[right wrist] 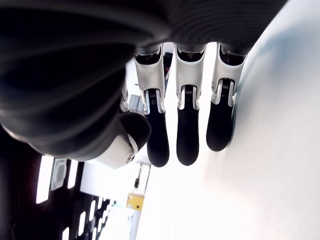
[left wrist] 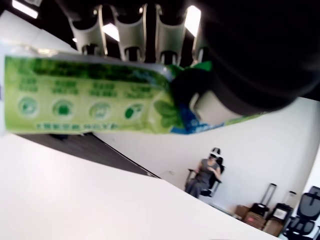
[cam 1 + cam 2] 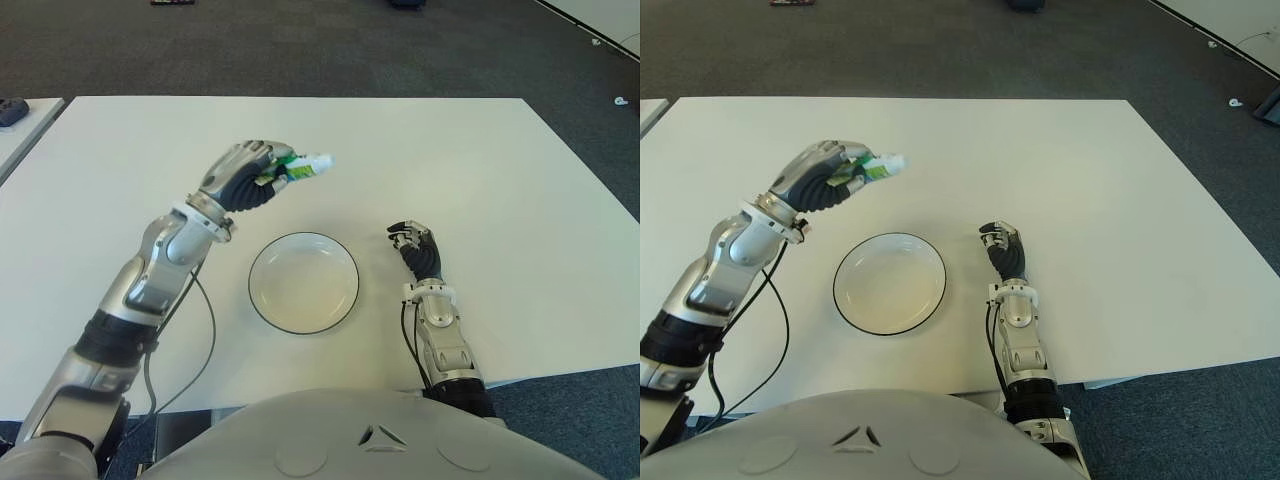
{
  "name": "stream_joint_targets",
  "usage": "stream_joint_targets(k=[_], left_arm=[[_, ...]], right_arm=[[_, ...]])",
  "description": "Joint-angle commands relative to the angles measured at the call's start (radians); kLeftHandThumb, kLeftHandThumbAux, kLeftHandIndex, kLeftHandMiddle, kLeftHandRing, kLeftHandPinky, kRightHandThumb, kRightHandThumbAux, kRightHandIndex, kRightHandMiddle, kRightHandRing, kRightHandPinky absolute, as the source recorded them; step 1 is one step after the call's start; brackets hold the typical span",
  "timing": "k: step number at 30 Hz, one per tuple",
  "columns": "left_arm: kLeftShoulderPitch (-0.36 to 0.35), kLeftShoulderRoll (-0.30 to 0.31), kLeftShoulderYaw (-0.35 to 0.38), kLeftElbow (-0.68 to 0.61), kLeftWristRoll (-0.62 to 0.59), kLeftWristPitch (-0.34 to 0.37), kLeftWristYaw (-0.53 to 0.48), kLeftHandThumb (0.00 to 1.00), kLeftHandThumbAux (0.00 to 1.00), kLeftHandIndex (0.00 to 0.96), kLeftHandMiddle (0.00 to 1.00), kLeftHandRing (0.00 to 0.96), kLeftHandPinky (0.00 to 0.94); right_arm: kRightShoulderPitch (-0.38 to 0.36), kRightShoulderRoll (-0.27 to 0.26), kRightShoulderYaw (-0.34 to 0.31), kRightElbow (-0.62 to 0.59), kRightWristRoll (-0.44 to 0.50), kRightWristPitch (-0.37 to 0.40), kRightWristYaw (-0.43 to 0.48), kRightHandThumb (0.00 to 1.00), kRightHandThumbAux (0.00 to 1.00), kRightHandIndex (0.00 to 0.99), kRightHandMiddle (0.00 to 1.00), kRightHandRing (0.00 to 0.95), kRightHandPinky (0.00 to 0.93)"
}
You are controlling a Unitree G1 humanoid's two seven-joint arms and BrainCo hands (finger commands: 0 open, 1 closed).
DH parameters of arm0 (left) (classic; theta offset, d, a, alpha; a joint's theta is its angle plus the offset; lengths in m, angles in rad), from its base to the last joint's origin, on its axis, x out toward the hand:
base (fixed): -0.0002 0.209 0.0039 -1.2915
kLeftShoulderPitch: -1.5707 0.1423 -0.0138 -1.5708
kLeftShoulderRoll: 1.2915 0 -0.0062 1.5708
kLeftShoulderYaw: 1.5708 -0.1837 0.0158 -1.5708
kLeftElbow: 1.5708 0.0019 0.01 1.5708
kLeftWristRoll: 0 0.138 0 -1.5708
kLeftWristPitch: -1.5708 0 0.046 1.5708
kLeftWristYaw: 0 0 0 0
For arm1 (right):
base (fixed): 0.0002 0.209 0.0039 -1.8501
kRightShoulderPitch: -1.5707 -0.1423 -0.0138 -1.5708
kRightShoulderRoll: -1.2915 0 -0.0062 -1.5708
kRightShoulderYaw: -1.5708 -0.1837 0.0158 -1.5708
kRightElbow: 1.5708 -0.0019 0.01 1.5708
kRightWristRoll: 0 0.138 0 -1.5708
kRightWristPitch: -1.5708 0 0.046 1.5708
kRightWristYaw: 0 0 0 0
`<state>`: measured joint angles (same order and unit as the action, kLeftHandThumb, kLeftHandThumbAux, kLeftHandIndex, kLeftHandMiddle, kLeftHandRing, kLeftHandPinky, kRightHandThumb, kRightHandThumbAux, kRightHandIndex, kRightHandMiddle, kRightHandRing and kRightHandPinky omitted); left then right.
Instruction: Put the toothpaste on the table into the plate.
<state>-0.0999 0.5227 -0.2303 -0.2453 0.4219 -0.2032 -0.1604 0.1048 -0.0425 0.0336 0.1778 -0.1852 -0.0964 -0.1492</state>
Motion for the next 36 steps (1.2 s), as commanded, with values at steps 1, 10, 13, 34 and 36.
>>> stream_joint_targets(k=[1,10,13,34,36], left_arm=[[0.028,-0.009,-0.028,-0.040,-0.045,-0.003,-0.085,0.733,0.695,0.444,0.810,0.803,0.766],[0.041,0.005,-0.099,0.010,-0.073,-0.122,-0.197,0.724,0.699,0.443,0.797,0.786,0.768],[0.039,0.006,-0.119,0.033,-0.057,-0.147,-0.220,0.723,0.700,0.443,0.793,0.781,0.760],[0.024,-0.021,-0.264,0.235,0.205,-0.306,-0.182,0.714,0.707,0.438,0.787,0.793,0.807],[0.020,-0.031,-0.275,0.268,0.232,-0.313,-0.159,0.714,0.707,0.438,0.791,0.798,0.813]], right_arm=[[-0.008,0.003,-0.001,0.003,0.001,0.015,-0.001,0.715,0.732,0.419,0.420,0.399,0.408],[-0.008,0.005,-0.001,0.005,0.004,0.014,0.002,0.715,0.733,0.419,0.417,0.394,0.398],[-0.008,0.005,-0.001,0.005,0.004,0.015,0.001,0.715,0.733,0.419,0.416,0.392,0.396],[0.004,0.005,0.001,-0.006,-0.005,0.021,-0.004,0.713,0.733,0.418,0.413,0.394,0.406],[0.005,0.006,0.001,-0.005,-0.004,0.018,-0.005,0.713,0.733,0.418,0.414,0.395,0.407]])
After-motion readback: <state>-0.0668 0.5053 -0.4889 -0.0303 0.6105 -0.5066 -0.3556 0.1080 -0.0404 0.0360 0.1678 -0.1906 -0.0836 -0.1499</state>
